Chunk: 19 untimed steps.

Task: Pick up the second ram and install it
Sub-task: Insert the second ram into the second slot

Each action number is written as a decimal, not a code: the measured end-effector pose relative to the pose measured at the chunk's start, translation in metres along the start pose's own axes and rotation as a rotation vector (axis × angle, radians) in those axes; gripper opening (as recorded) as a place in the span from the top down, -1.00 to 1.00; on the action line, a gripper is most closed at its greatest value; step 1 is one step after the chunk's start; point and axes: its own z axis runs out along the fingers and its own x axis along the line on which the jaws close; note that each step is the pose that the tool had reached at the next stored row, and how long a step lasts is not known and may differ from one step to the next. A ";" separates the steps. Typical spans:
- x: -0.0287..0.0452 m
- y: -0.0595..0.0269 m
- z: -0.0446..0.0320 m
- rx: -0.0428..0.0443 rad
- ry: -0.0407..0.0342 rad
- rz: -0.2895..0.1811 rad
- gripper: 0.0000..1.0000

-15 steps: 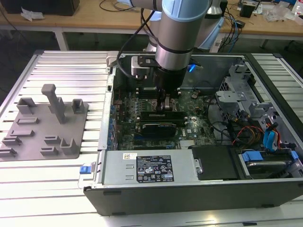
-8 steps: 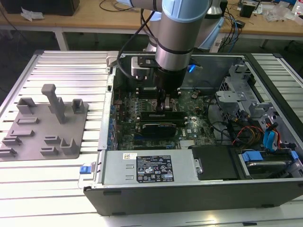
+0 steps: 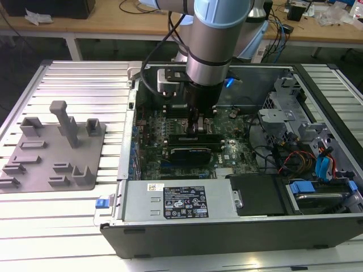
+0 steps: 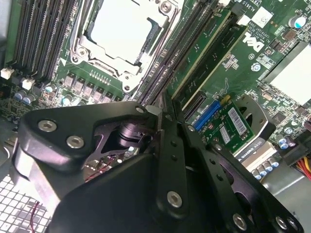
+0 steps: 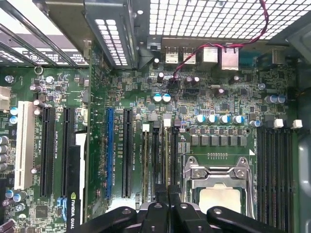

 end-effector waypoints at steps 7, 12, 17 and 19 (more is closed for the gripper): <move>0.0004 -0.0004 0.0005 0.0000 -0.0001 0.000 0.82; 0.0005 -0.0005 0.0014 -0.0001 0.0000 0.000 0.82; 0.0005 -0.0014 0.0016 0.0000 -0.0001 0.000 0.82; 0.0006 -0.0014 0.0024 0.0000 0.0002 0.000 0.82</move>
